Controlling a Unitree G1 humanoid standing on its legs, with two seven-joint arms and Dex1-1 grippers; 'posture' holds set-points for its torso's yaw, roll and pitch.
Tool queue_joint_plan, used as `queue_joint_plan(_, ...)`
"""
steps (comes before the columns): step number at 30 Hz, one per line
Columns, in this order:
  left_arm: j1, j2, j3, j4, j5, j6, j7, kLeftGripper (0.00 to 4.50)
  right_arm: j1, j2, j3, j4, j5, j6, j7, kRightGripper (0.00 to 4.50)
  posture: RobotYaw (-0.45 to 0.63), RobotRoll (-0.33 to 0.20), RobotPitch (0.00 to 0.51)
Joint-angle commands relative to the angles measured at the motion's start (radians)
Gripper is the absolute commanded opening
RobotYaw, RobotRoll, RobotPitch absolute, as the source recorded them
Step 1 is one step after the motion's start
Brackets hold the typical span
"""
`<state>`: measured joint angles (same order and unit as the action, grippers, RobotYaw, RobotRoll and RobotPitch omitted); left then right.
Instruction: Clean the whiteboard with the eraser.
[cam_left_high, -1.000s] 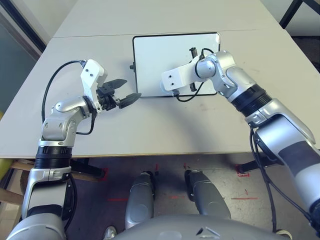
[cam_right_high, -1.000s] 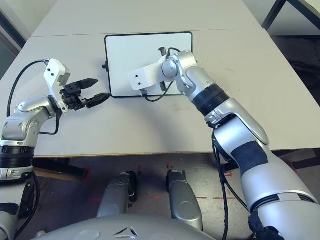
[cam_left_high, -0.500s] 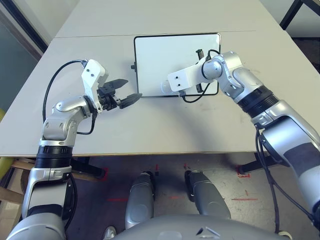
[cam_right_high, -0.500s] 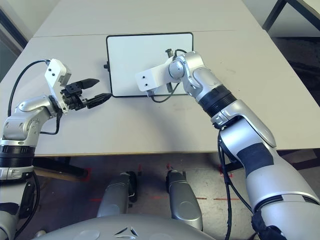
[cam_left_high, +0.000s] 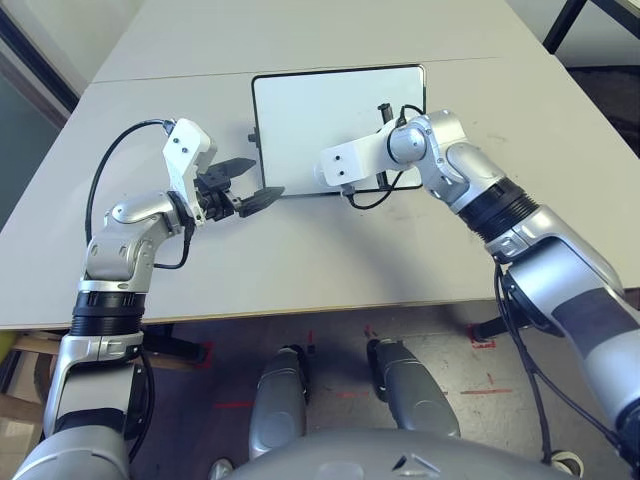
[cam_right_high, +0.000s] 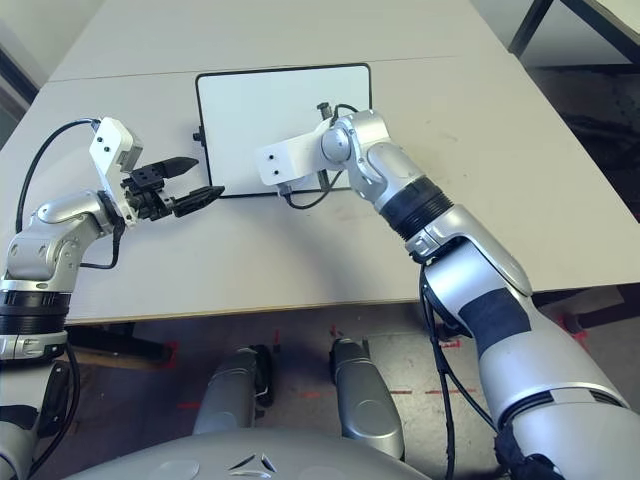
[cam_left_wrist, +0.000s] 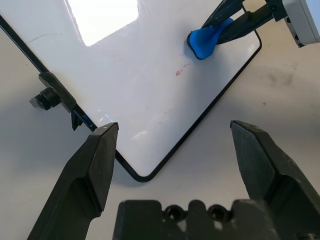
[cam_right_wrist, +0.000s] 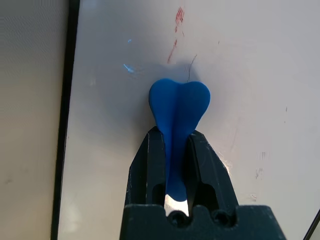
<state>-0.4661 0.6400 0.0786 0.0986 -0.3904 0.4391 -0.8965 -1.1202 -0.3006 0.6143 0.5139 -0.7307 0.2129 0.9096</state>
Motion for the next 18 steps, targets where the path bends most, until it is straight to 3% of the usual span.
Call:
queue_joint_plan(1, 0.002, 0.003, -0.005, 0.004, 0.011, -0.001, -0.001, 4.5, 0.011, 0.032, 0.02, 0.033, -0.002, 0.005, -0.005, 0.34, -0.13, 0.0, 0.179)
queue_joint_plan(18, 0.011, 0.003, 0.0, -0.006, 0.007, 0.002, 0.004, 4.5, -0.027, 0.121, 0.027, 0.114, -0.006, -0.012, -0.06, 0.34, -0.12, 0.0, 0.181)
